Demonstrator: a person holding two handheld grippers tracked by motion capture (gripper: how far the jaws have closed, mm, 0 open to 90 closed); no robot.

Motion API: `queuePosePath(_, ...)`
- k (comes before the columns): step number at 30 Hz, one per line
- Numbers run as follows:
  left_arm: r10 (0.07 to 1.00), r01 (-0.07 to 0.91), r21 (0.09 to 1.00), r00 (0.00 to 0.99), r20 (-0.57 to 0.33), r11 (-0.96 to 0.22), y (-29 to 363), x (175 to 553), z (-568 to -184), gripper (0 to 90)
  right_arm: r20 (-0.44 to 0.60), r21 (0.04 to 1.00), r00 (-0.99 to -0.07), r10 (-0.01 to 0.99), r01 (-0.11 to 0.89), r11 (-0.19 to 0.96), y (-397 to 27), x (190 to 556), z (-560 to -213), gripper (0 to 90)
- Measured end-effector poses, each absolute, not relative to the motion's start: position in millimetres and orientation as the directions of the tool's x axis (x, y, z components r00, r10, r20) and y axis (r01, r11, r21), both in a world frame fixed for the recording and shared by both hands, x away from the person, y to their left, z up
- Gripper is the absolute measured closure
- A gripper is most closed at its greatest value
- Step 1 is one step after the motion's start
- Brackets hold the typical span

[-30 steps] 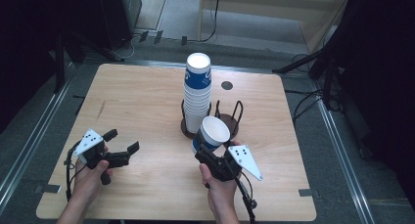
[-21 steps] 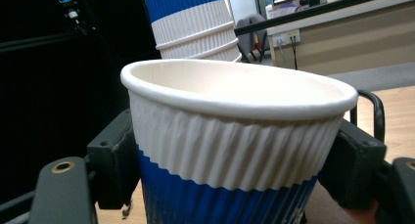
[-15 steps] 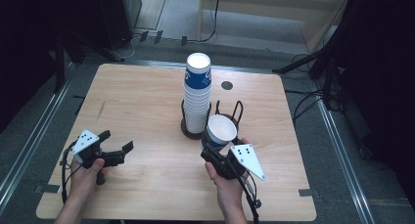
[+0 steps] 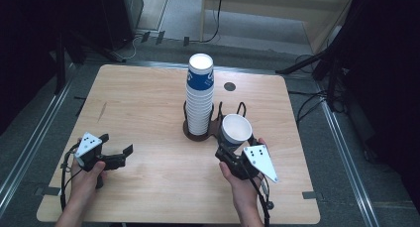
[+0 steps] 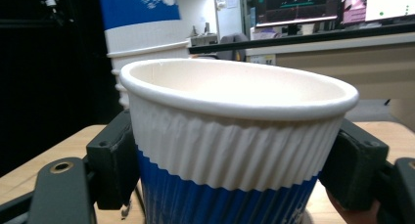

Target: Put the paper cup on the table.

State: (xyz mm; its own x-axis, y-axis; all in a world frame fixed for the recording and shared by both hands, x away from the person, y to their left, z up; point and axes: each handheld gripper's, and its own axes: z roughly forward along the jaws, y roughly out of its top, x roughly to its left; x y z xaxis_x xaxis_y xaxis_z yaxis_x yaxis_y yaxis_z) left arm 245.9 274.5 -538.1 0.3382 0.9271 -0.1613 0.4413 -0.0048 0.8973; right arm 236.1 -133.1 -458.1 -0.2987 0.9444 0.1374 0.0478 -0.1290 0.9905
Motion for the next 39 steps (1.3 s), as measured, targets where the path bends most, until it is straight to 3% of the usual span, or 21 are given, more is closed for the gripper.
queuePosePath(28, 0.938, 0.449, 0.892, 0.33, -0.11, -0.053, 268.8, 246.2, -550.0, 0.0, 0.066, 0.998, -0.204, 0.977, 0.022, -0.063, -187.0, 261.1, -467.2, 20.9)
queuePosePath(39, 0.937, 0.434, 0.901, 0.315, -0.151, -0.001, 273.9, 243.8, -550.3, 0.0, 0.073, 0.997, -0.191, 0.979, 0.049, -0.065, -201.7, 275.0, -478.8, 21.3)
